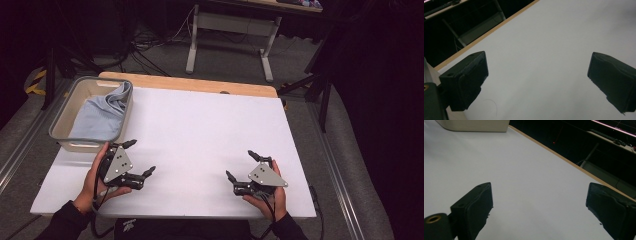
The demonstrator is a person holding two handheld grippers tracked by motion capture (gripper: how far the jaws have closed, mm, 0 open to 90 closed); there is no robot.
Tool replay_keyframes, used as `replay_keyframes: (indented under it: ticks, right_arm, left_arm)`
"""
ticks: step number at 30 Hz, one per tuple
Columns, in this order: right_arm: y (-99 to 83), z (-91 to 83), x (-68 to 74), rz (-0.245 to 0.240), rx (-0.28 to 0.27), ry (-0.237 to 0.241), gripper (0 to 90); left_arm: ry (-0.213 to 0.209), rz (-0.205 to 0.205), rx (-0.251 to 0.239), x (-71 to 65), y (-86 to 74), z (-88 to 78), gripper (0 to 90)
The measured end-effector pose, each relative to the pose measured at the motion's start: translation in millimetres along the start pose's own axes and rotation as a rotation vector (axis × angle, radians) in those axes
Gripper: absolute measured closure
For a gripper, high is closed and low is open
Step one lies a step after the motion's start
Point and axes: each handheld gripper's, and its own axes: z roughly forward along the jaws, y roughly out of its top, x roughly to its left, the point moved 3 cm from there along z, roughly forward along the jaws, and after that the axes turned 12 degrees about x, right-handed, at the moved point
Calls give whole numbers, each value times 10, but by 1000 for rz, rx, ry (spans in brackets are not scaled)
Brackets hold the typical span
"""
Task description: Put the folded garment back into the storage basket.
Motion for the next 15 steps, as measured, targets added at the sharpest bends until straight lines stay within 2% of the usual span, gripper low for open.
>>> replay_keyframes:
  ticks: [15]
  right_arm:
    - [-86,10,14,-12,0,2,79]
  left_arm:
    - [-16,-71,31,-45,-221,-36,43]
